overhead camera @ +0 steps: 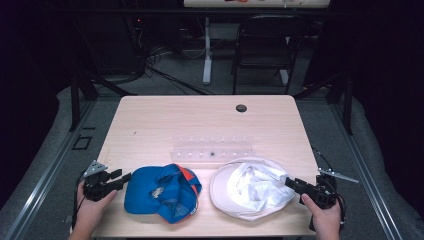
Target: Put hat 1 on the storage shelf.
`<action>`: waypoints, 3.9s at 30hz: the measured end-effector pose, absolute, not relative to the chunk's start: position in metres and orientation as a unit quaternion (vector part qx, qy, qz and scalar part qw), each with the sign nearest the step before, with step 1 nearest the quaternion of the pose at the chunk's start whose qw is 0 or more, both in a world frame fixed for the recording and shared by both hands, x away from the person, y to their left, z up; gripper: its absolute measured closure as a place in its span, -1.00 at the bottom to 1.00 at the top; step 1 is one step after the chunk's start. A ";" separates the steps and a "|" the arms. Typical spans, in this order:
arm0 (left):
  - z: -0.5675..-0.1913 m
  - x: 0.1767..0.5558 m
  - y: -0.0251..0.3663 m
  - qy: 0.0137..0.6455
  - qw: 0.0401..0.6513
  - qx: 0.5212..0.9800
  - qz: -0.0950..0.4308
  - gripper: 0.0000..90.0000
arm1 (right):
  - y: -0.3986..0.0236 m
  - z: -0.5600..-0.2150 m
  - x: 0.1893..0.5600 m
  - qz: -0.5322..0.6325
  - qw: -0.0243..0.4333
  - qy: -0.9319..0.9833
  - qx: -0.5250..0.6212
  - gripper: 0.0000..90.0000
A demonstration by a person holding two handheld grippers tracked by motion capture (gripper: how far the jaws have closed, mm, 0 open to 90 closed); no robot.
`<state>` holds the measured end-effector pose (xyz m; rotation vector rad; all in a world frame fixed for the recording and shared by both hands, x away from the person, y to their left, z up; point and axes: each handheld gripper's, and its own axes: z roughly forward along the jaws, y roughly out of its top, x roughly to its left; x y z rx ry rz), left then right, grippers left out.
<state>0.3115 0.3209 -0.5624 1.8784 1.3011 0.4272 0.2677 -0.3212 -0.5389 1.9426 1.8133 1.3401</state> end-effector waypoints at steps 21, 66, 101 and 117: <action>-0.557 0.312 0.315 0.518 0.392 0.737 0.189 0.10 | -0.319 -0.527 0.257 0.429 0.110 0.615 0.653 0.08; -0.559 0.313 0.315 0.516 0.388 0.740 0.187 0.14 | -0.304 -0.537 0.269 0.347 0.069 0.651 0.671 0.64; -0.559 0.312 0.318 0.523 0.391 0.733 0.189 0.15 | -0.264 -0.457 0.309 0.147 0.004 0.717 0.682 0.81; -0.559 0.312 0.318 0.521 0.390 0.735 0.190 0.15 | -0.234 -0.417 0.326 0.102 -0.004 0.732 0.674 0.81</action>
